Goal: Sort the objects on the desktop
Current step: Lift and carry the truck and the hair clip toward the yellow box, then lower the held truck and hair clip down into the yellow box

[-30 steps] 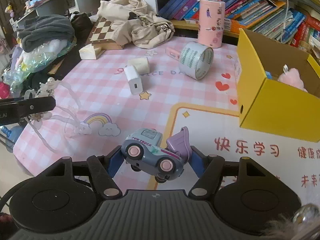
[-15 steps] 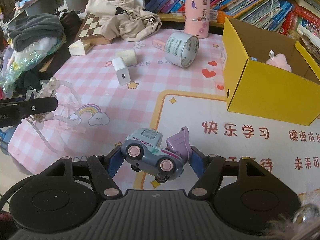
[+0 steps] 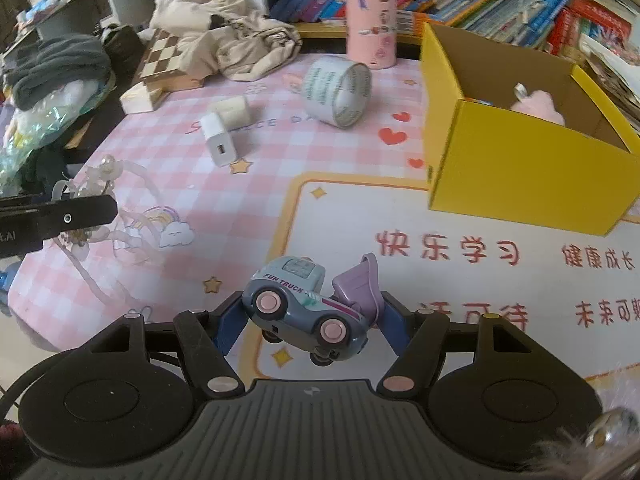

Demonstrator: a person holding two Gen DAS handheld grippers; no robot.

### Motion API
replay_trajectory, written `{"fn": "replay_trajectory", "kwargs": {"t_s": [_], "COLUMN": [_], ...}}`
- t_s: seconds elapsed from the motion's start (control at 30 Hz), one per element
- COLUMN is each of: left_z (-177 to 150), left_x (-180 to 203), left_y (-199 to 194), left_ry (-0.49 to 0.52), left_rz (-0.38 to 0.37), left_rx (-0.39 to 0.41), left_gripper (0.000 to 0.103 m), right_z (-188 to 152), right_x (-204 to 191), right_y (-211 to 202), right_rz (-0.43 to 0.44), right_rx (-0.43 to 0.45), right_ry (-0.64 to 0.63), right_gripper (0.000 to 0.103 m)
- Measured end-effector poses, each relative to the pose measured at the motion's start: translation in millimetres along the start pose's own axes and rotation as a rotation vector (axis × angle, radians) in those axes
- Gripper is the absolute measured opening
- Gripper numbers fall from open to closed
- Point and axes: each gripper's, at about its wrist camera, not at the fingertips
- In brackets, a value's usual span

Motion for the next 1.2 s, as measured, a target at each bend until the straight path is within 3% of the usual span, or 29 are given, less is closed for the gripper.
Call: {"fn": "replay_trajectory", "kwargs": {"t_s": [1.2], "left_z": [8], "left_x": [101], "left_y": [65], "left_ry": [0.149], "left_rz": [-0.198], "left_rx": [-0.105], "left_gripper": [0.042], "right_z": [-20], "right_x": [101], "right_y": [-23], "right_rz": [-0.140], "right_rx": [-0.021], "right_ry": [0.183], "right_gripper": [0.067]}}
Point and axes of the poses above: each gripper's, at about its wrist camera, not at the fingertips, and y roughly the way its jaws point, x to its right, z to its top, and after that the axes turned 9 degrees about x, right-handed
